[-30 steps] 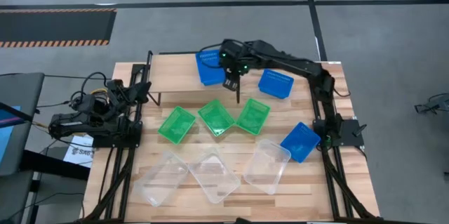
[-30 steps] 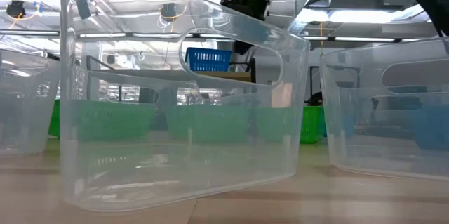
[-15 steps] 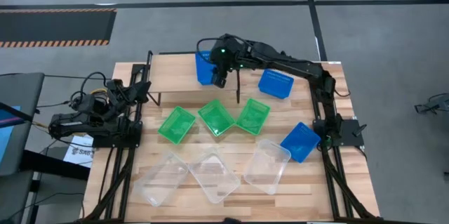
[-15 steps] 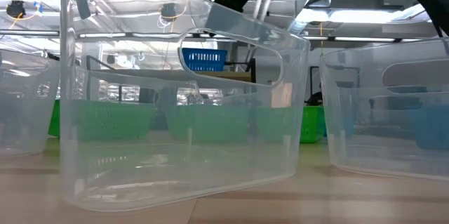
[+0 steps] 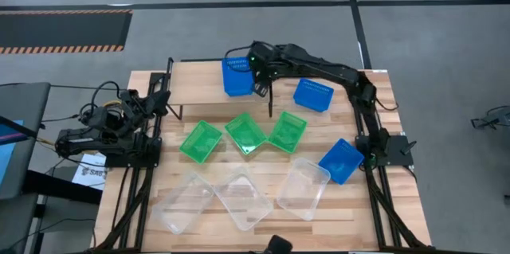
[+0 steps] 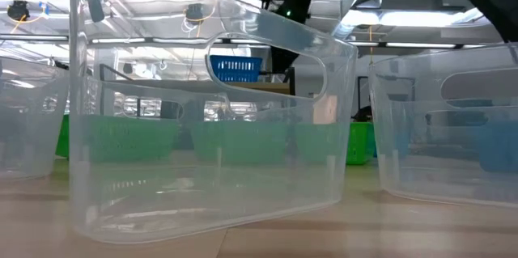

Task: Stack baskets on shelf by color
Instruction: Put the middle blue bin on the shelf

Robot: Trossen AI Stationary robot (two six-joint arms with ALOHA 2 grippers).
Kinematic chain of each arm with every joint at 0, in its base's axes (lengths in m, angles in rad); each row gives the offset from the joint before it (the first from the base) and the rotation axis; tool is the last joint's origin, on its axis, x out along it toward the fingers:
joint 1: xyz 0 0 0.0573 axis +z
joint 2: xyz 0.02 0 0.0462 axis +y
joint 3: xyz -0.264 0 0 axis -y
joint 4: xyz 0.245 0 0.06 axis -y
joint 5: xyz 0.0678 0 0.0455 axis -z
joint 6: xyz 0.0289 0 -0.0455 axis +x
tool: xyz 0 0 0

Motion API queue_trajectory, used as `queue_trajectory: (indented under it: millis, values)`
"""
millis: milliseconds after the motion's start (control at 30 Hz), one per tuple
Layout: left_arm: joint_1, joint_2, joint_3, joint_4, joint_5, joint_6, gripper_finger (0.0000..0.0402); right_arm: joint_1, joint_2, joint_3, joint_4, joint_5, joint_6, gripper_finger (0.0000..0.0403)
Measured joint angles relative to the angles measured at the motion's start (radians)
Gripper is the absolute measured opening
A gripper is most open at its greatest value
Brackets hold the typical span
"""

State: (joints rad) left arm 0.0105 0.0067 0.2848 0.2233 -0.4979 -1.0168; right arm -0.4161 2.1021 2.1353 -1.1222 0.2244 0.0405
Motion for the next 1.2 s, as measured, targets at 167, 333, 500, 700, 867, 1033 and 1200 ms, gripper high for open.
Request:
queue_trajectory:
  millis: [167, 333, 500, 700, 867, 1033, 1200]
  values:
    - [0.0, 0.0, 0.0, -0.002, -0.016, 0.0, 0.0208, 0.025, 0.015, 0.002, 0.098, -0.067, -0.015, 0.0157]
    - [0.0, 0.0, 0.0, -0.009, -0.025, 0.001, 0.0208, 0.06, 0.014, 0.002, 0.258, -0.07, -0.084, 0.0157]
    - [0.0, 0.0, 0.0, -0.005, -0.041, 0.0, 0.0208, 0.075, 0.013, 0.002, 0.313, -0.071, -0.118, 0.015]
    - [0.0, 0.1, 0.003, 0.094, -0.008, -0.005, 0.0208, 0.073, -0.046, 0.005, 0.304, -0.07, -0.128, 0.014]
    - [0.0, 0.336, 0.106, 0.092, 0.049, 0.103, 0.0208, 0.07, -0.165, 0.02, 0.251, -0.07, -0.128, 0.0133]
    - [0.013, 0.608, 0.366, -0.099, 0.126, 0.354, 0.0206, 0.065, -0.282, 0.019, 0.186, -0.066, -0.118, 0.0132]
    - [0.084, 0.873, 0.758, -0.598, 0.081, 0.582, 0.0169, 0.059, -0.378, 0.019, 0.106, -0.066, -0.077, 0.0134]
